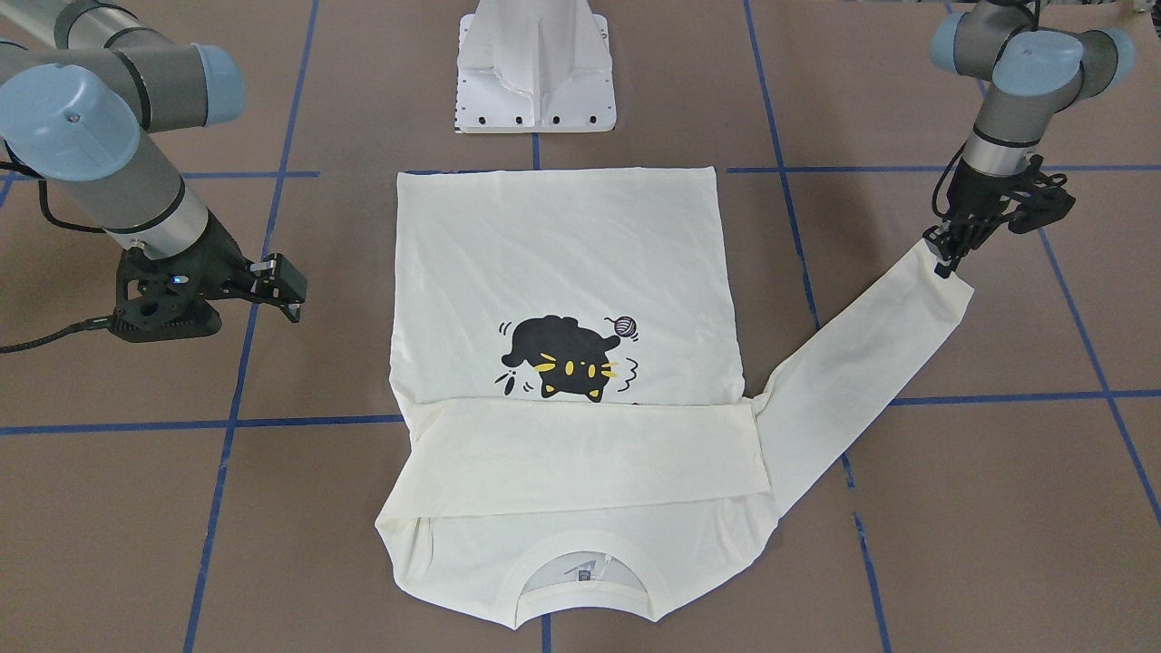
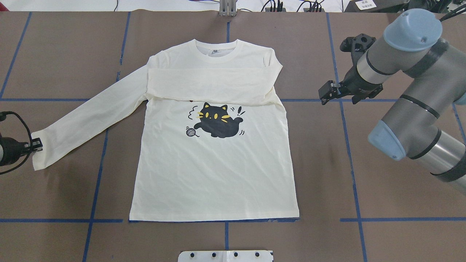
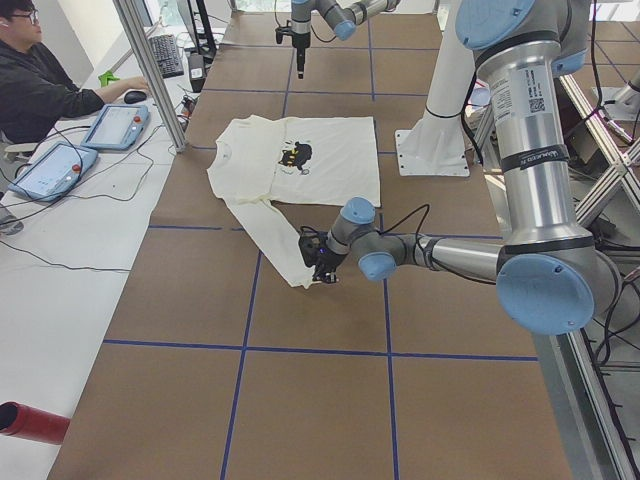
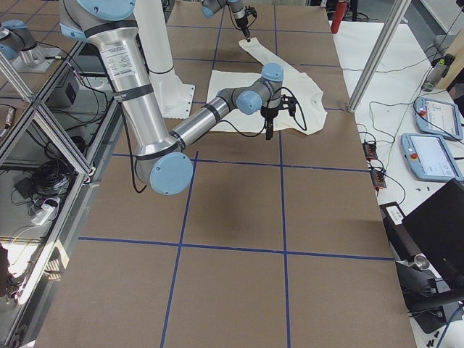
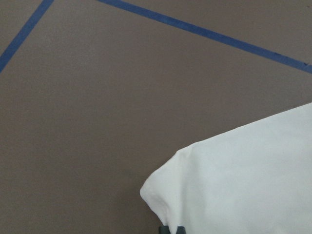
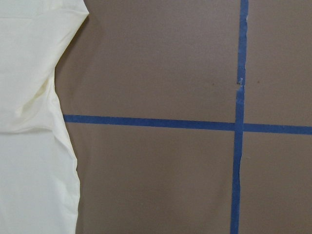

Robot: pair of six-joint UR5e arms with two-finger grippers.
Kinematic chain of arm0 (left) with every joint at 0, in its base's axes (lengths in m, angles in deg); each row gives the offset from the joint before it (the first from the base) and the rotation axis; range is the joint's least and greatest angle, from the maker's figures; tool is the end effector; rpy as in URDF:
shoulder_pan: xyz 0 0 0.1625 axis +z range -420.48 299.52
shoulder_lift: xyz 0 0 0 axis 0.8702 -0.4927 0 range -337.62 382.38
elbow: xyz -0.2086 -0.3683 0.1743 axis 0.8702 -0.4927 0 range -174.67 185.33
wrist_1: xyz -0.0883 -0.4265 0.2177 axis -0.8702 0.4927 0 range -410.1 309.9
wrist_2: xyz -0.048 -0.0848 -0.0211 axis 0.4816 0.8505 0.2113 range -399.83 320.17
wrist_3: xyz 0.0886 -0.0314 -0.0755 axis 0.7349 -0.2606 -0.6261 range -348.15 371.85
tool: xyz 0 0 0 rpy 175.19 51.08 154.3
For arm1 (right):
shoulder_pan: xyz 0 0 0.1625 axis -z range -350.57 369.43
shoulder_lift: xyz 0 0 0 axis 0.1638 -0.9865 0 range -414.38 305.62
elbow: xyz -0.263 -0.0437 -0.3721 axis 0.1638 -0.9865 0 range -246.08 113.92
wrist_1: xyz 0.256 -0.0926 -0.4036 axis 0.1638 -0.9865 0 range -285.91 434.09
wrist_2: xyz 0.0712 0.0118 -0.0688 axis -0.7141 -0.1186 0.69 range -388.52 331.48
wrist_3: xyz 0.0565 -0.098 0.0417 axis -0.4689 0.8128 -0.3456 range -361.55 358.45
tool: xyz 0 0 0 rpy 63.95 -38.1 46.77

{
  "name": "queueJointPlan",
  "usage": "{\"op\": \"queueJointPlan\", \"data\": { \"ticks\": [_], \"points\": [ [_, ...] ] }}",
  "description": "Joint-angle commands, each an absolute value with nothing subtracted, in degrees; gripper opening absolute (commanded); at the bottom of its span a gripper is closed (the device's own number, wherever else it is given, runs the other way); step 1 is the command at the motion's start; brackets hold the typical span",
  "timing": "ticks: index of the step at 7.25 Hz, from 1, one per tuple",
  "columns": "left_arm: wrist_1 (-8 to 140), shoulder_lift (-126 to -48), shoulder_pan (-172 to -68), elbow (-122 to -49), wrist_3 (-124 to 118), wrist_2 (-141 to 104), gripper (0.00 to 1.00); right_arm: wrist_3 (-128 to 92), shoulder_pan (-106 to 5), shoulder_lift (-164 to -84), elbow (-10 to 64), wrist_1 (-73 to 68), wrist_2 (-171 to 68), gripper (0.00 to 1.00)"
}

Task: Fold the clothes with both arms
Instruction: 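Carry the sleeve with the left gripper across the shirt toward the collar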

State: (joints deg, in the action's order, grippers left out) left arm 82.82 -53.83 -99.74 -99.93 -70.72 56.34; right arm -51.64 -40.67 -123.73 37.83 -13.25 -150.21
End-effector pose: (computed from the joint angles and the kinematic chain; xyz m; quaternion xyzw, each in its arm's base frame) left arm 0.3220 -0.4185 0.6111 0.1037 0.3660 -0.2339 0.8948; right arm -0.3879 -0.5730 0.3466 0.0342 -0.4000 -0.0059 0.9158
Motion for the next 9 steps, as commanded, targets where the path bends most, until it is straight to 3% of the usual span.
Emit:
{"op": "queueJointPlan", "data": {
  "ticks": [1,3,4,6,9],
  "points": [
    [67.2,-61.6,-100.6,-106.4,-65.5,57.3,0.00,-52.2,-40.8,-126.5,40.6,-13.2,-151.3,1.00],
    [61.9,-75.1,-104.3,-101.0,-64.5,57.5,0.00,-52.5,-40.8,-133.8,47.0,-13.1,-150.6,1.00],
    [58.8,-85.1,-106.4,-94.1,-62.6,57.6,0.00,-54.6,-40.8,-136.1,49.0,-13.0,-150.5,1.00],
    [60.6,-98.5,-113.5,-81.7,-56.4,63.9,0.00,-57.5,-40.7,-136.4,49.4,-13.0,-150.2,1.00],
    [64.3,-113.0,-114.1,-74.4,-55.7,67.2,0.00,-58.1,-40.8,-136.4,49.2,-13.0,-150.2,1.00]
  ]
}}
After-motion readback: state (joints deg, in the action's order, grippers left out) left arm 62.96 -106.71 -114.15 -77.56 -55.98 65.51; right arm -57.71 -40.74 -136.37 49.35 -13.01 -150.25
